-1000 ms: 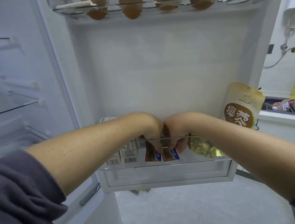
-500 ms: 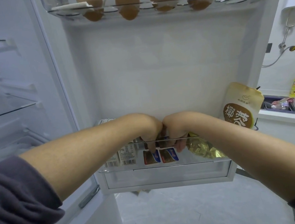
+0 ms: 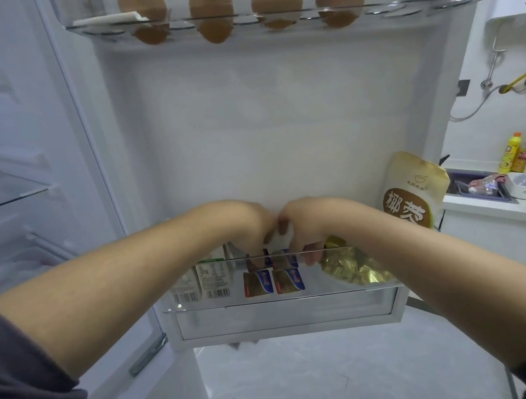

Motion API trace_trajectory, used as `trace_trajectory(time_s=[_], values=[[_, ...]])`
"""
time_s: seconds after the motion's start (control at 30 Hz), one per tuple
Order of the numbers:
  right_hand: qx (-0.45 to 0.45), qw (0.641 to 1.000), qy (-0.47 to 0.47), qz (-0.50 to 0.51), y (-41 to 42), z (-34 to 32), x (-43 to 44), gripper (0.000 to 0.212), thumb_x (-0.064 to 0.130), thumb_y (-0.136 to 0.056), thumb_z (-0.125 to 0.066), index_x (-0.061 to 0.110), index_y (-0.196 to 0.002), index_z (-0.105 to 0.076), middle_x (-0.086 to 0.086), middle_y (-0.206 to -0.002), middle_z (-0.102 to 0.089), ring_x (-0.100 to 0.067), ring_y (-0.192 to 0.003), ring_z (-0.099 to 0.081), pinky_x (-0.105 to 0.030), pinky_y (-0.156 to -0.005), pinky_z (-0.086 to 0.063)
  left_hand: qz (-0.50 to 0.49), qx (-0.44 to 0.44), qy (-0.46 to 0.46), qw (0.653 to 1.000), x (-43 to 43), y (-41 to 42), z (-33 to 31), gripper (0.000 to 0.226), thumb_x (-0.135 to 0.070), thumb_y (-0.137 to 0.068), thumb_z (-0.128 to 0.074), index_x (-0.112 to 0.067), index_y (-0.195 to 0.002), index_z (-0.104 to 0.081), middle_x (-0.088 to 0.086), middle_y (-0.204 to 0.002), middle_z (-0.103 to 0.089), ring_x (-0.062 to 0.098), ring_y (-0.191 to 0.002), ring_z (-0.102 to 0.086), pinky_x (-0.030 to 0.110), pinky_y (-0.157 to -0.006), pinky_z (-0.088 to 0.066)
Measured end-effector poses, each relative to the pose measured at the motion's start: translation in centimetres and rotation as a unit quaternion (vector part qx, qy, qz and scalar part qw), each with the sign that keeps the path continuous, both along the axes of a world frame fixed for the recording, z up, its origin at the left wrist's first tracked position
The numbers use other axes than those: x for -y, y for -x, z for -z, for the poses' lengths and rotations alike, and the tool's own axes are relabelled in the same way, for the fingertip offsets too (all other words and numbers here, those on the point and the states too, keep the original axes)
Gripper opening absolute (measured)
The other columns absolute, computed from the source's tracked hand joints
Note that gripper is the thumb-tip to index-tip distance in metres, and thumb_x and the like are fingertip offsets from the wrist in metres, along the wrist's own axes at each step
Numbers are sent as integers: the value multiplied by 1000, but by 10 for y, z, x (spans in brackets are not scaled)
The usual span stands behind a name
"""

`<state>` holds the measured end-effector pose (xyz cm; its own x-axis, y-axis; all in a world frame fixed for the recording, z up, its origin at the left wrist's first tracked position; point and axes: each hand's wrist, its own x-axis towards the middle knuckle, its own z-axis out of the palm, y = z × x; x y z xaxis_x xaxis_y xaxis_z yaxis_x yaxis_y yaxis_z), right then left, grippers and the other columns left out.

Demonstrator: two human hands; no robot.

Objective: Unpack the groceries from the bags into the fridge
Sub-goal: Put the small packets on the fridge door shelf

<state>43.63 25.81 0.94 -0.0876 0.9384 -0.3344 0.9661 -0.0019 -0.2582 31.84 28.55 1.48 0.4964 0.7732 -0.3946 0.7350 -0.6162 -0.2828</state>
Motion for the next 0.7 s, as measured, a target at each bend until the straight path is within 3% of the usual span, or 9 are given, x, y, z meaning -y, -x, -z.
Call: trace_trajectory(time_s=[0.1, 0.23, 0.3, 0.4, 0.5, 0.6, 0.7], values=[[34, 991, -127, -21, -10, -14, 20, 43, 15, -91, -67, 13, -132, -52, -4, -92, -61, -16, -63, -62, -23, -58, -49, -16, 38, -64, 997, 19, 8, -13, 53, -40, -91, -63, -23, -139, -49, -2, -131, -57, 22, -111, -57, 32, -87, -50], [71, 955, -286, -41, -29, -22, 60, 45, 18, -93, -60, 20, -136, -47, -6, -121, -57, -26, -105, -56, -32, -73, -43, -32, 133, -194, 971, 56, 11, -26, 52, -48, -88, -62, -24, -134, -52, -2, -128, -58, 23, -113, -57, 36, -92, -47], [103, 927, -357, -51, -41, -22, 87, 48, 21, -92, -59, 23, -138, -43, -5, -127, -52, -27, -112, -51, -34, -78, -43, -36, 183, -287, 940, 80, 6, -24, 53, -54, -87, -60, -24, -131, -53, -1, -125, -57, 23, -116, -53, 39, -95, -39], [160, 883, -439, -52, -66, -19, 133, 57, 25, -89, -61, 27, -142, -40, -4, -144, -42, -26, -131, -39, -38, -101, -33, -54, 296, -375, 877, 123, -15, -12, 68, -59, -81, -63, -27, -138, -44, 1, -134, -51, 24, -127, -44, 48, -107, -27], [179, 866, -466, -28, -100, -14, 180, 72, 34, -86, -68, 31, -149, -31, -6, -158, -26, -27, -147, -18, -44, -116, -16, -59, 368, -381, 846, 163, -49, 2, 87, -62, -78, -66, -28, -148, -27, 4, -149, -36, 25, -141, -26, 60, -115, -11], [198, 864, -464, 5, -141, -5, 224, 86, 40, -84, -71, 34, -153, -21, -5, -163, -12, -28, -151, -5, -50, -120, -7, -35, 416, -361, 834, 196, -94, 13, 98, -64, -76, -65, -31, -152, -14, 5, -160, -17, 27, -150, -4, 65, -113, 3], [209, 868, -447, 48, -184, 6, 269, 90, 42, -84, -72, 35, -154, -17, -5, -164, -4, -29, -151, 2, -52, -120, -5, 6, 453, -334, 827, 229, -143, 25, 102, -62, -76, -67, -32, -154, -8, 4, -163, -8, 26, -150, 6, 65, -111, 11]])
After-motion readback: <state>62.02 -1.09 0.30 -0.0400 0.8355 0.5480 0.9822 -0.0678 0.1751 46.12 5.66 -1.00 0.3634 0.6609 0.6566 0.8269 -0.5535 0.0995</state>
